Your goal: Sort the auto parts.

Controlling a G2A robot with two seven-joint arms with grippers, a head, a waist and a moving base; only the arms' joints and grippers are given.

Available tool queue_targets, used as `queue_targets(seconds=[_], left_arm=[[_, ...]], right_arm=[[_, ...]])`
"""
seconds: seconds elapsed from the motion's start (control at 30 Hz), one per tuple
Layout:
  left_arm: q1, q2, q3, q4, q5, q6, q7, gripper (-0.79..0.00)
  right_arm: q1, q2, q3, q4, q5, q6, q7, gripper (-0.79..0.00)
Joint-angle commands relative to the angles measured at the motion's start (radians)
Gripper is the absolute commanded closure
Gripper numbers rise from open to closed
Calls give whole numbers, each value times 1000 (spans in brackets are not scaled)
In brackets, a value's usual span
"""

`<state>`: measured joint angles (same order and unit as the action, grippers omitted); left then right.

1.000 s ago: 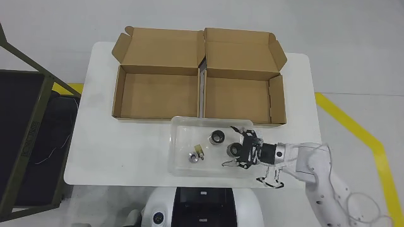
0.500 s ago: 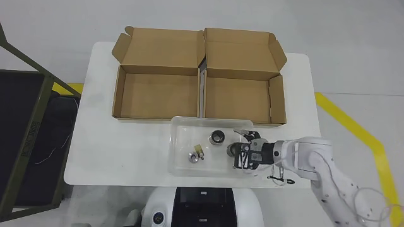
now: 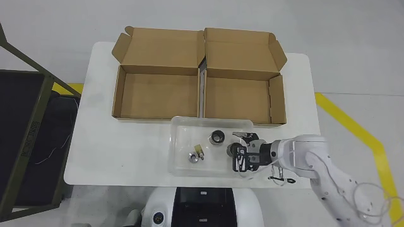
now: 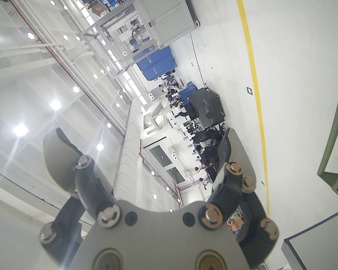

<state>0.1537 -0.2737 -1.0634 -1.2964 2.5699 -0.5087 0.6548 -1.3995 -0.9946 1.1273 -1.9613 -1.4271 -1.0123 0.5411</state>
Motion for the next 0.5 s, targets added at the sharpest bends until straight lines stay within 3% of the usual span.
queue_targets(seconds=[0.0, 0.47], left_arm=[[0, 0, 0, 0, 0, 0, 0, -785], [0, 0, 0, 0, 0, 0, 0, -785]], right_arm=[[5, 1, -8, 3, -19, 1, -8, -785], [18, 2, -61, 48, -117, 39, -42, -776]])
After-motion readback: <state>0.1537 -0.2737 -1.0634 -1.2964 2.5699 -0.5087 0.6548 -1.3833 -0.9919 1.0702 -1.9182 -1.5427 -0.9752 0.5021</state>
